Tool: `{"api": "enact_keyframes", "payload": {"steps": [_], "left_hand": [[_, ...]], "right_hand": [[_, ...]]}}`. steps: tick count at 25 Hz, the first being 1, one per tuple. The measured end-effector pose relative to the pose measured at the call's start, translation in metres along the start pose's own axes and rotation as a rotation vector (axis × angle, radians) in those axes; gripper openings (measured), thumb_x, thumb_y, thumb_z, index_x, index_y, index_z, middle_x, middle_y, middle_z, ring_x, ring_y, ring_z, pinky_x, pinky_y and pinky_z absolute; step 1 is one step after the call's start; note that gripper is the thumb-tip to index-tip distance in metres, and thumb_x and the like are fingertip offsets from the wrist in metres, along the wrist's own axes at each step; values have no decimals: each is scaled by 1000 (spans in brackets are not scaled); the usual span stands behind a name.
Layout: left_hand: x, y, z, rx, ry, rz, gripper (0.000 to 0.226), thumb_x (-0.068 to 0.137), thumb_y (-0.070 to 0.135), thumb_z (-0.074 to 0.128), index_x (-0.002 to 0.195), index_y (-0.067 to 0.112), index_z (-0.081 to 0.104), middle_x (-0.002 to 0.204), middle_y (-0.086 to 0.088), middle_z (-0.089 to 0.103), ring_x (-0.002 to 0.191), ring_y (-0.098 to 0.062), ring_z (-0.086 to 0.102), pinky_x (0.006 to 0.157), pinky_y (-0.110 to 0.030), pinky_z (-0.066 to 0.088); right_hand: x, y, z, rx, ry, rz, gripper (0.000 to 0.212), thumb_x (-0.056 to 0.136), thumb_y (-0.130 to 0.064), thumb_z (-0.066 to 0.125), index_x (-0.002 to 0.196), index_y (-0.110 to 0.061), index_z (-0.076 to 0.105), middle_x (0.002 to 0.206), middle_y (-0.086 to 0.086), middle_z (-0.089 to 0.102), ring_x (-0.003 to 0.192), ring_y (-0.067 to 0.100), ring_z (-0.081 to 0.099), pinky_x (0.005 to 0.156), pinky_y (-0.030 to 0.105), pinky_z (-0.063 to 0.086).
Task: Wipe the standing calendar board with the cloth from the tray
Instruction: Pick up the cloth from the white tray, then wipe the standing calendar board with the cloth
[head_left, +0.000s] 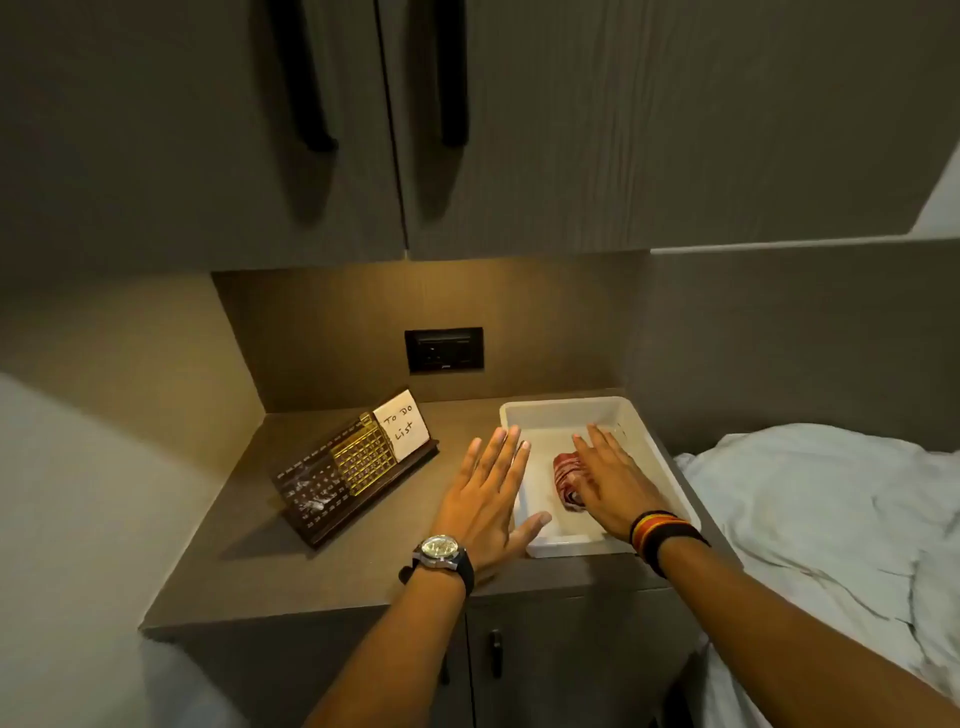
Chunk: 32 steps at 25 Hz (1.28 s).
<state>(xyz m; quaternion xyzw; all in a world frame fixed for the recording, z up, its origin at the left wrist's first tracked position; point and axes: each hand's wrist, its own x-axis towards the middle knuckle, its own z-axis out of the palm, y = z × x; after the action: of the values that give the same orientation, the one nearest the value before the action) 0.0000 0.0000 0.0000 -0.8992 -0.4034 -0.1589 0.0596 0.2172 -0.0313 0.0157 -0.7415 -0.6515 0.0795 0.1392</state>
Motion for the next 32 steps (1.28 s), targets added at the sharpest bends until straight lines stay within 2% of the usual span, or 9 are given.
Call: {"api": "enact_keyframes", "payload": {"steps": [4,7,9,12,15,17,20,24,32], "left_hand": [[8,-5,41,-6,-142,15,88,99,71,23,163,16,-1,169,-4,-14,156,-19,-16,126,-42,-12],[9,-5,52,-75,-187,17,84,100,67,23,163,17,-2,169,-3,-15,156,-17,-17,127,-42,-10],[9,-6,54,-103,-216,16,83,100,66,23,163,17,-2,169,-3,-15,156,-17,-18,126,-41,-10],[9,-10,48,-112,-241,48,85,100,67,26,163,17,-2,169,-2,-14,156,-17,-17,126,-41,-12],[6,-26,35,-82,-238,73,88,99,70,25,162,16,-3,169,-3,-15,155,-17,-19,125,-40,-14],[-4,-49,20,-45,-213,75,89,98,72,21,162,15,-3,169,-4,-15,155,-17,-19,126,-41,-13],[-21,-98,-13,59,-178,70,89,99,72,20,163,12,2,170,-8,-9,157,-20,-14,127,-43,-6],[-37,-163,-61,166,-168,33,92,97,72,23,162,10,3,170,-10,-7,158,-24,-8,127,-45,-5],[-77,-264,-105,253,-219,49,111,87,85,31,162,10,-2,169,-9,-12,157,-25,-13,125,-45,-11]], "right_hand": [[29,14,33,5,-214,16,76,100,-48,46,160,-25,8,170,0,2,156,24,4,124,46,15],[39,17,45,13,-276,53,87,95,-47,56,161,-24,3,170,0,0,156,23,-2,123,46,14],[45,14,47,3,-238,77,84,96,-42,59,160,-25,8,169,-1,6,156,23,5,122,45,19],[45,8,49,17,-125,106,65,101,-34,53,158,-25,23,166,0,24,153,24,24,119,42,27],[42,6,46,142,-15,167,51,100,-25,57,149,-23,43,152,5,48,138,30,49,114,43,37],[40,-1,39,261,64,180,46,99,-24,57,144,-24,50,145,5,57,129,31,57,111,48,42],[36,-34,29,364,180,111,46,99,-22,57,144,-25,49,144,4,58,130,31,57,109,49,44],[39,-109,22,465,318,0,53,97,-6,54,148,-20,47,149,7,53,138,27,49,115,41,37],[28,-238,66,584,249,-142,60,92,-3,63,147,-19,47,152,6,49,146,25,39,118,41,32]]}}
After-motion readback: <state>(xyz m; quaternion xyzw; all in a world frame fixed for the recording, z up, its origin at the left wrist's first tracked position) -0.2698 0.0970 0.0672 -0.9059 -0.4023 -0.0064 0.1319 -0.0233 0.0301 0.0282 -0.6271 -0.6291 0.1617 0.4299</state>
